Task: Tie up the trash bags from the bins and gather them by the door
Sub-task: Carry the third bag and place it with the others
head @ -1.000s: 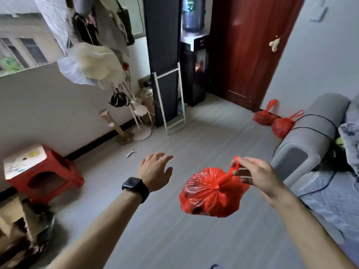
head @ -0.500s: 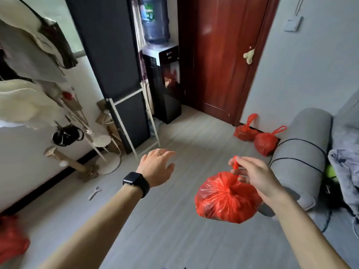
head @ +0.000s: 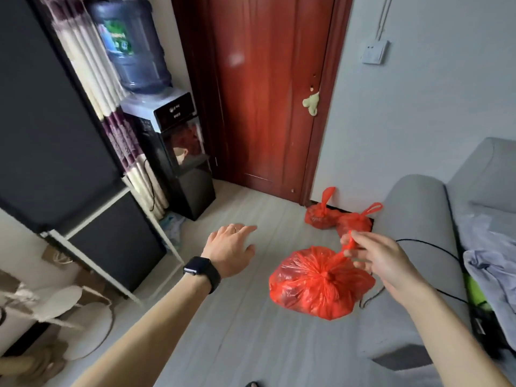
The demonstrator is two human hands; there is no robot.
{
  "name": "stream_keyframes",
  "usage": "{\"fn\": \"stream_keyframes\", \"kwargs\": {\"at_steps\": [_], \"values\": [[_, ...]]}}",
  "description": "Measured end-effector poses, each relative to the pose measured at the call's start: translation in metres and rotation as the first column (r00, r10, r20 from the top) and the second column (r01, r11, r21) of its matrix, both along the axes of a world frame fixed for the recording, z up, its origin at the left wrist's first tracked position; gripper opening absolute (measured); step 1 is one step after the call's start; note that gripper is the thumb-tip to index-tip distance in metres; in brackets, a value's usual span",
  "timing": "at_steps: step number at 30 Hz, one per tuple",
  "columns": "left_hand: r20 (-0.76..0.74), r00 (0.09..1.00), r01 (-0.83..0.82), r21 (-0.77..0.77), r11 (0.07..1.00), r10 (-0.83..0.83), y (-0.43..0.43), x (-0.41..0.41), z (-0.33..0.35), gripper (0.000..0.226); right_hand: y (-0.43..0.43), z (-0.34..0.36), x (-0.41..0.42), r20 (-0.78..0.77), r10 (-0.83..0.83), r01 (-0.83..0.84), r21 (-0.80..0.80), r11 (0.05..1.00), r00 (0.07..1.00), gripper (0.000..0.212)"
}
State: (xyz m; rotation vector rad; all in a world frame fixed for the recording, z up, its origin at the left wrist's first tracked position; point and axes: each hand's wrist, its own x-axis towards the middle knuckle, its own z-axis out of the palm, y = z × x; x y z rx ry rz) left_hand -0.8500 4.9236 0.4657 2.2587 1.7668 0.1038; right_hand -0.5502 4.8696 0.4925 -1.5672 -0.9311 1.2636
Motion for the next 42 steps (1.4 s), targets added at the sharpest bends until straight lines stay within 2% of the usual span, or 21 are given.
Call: {"fn": "stream_keyframes", "kwargs": {"at_steps": [10,14,19,26,32,35,39,42], "values": [[0.004,0.983,0.185,-0.071,0.98,-0.185,0.243,0.097,-0.016,0.054,0.19,-0.043,0.055,0.018,-0.126,0.128,-0.094,0.987,0.992,0.021],[0.006,0.983,0.182,-0.1,0.978,-0.183,0.321,0.139,-0.04,0.053,0.269,-0.076,0.087,0.026,-0.126,0.128,-0.148,0.981,0.992,0.018],[0.009,0.988,0.152,-0.213,0.965,-0.154,0.41,0.193,-0.073,0.053,0.365,-0.123,0.133,0.062,-0.065,0.08,-0.27,0.96,0.996,0.02],[0.011,0.987,0.157,-0.308,0.938,-0.162,0.528,0.242,-0.115,0.055,0.475,-0.193,0.182,0.088,-0.074,0.107,-0.479,0.871,0.993,0.013],[-0.027,0.974,0.217,-0.188,0.958,-0.226,0.65,0.29,-0.161,0.06,0.555,-0.263,0.212,0.125,-0.142,0.189,-0.623,0.759,0.982,0.004],[-0.065,0.961,0.262,-0.102,0.96,-0.269,0.715,0.317,-0.197,0.062,0.6,-0.316,0.226,0.152,-0.063,0.15,-0.667,0.73,0.986,0.003],[-0.129,0.941,0.312,-0.034,0.949,-0.314,0.779,0.349,-0.253,0.069,0.641,-0.42,0.238,0.184,0.022,0.123,-0.739,0.662,0.983,0.027],[-0.157,0.917,0.371,-0.001,0.929,-0.367,0.815,0.379,-0.312,0.074,0.675,-0.458,0.236,0.248,0.107,0.114,-0.73,0.674,0.963,0.022]]}}
